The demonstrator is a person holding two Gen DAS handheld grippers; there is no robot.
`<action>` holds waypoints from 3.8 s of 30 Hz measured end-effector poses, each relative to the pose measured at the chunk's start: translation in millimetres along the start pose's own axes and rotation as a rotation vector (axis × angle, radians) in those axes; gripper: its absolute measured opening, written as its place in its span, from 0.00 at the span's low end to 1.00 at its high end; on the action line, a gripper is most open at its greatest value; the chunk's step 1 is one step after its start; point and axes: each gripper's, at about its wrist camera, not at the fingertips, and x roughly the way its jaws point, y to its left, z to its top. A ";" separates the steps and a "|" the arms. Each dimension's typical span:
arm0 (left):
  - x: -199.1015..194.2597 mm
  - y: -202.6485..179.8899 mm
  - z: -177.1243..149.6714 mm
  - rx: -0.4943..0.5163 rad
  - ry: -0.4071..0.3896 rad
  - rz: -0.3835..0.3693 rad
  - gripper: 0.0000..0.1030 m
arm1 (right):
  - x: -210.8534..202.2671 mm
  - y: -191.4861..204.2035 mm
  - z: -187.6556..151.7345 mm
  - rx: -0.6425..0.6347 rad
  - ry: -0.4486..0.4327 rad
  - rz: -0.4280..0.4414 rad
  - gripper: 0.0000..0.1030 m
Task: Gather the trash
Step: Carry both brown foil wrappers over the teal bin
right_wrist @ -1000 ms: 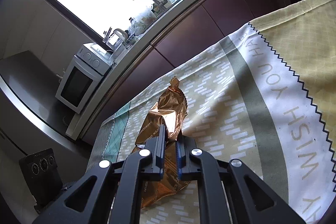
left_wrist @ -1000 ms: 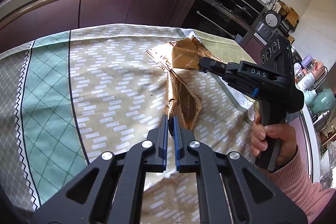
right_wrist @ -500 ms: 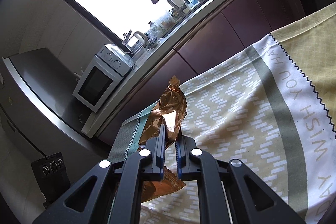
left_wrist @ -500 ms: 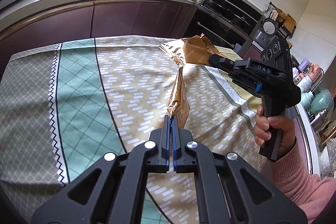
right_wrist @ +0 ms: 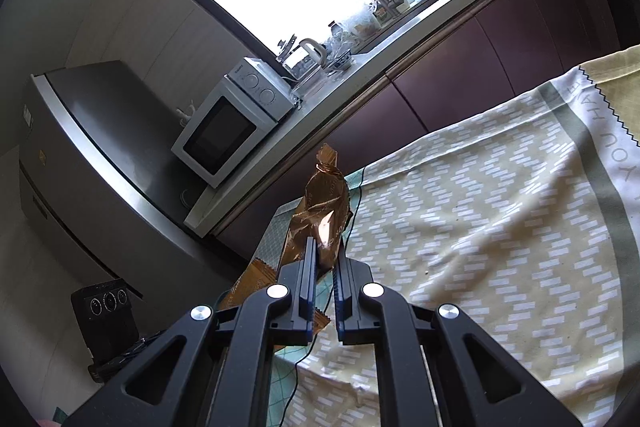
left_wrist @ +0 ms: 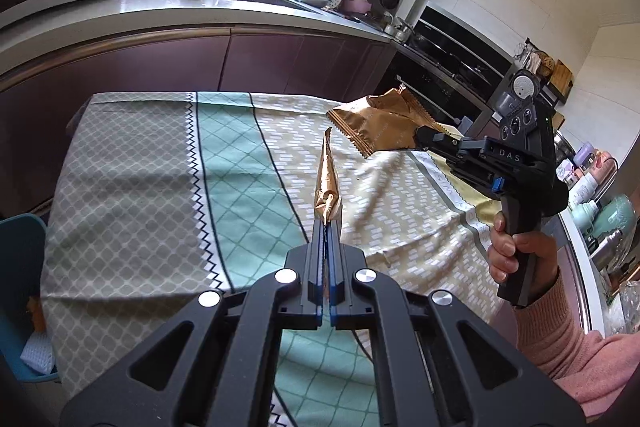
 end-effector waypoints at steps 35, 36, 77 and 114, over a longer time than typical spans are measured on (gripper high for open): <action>-194.3 118.5 -52.6 -0.195 -0.222 0.255 0.02 | 119.9 143.1 -65.1 -0.182 0.270 0.185 0.07; -195.7 119.1 -53.5 -0.198 -0.223 0.260 0.02 | 122.1 145.5 -66.5 -0.185 0.274 0.188 0.06; -214.5 141.0 -75.7 -0.279 -0.213 0.354 0.02 | 167.8 189.8 -95.5 -0.222 0.372 0.217 0.07; -202.6 150.8 -83.5 -0.302 -0.185 0.420 0.02 | 201.2 207.4 -116.0 -0.234 0.440 0.212 0.07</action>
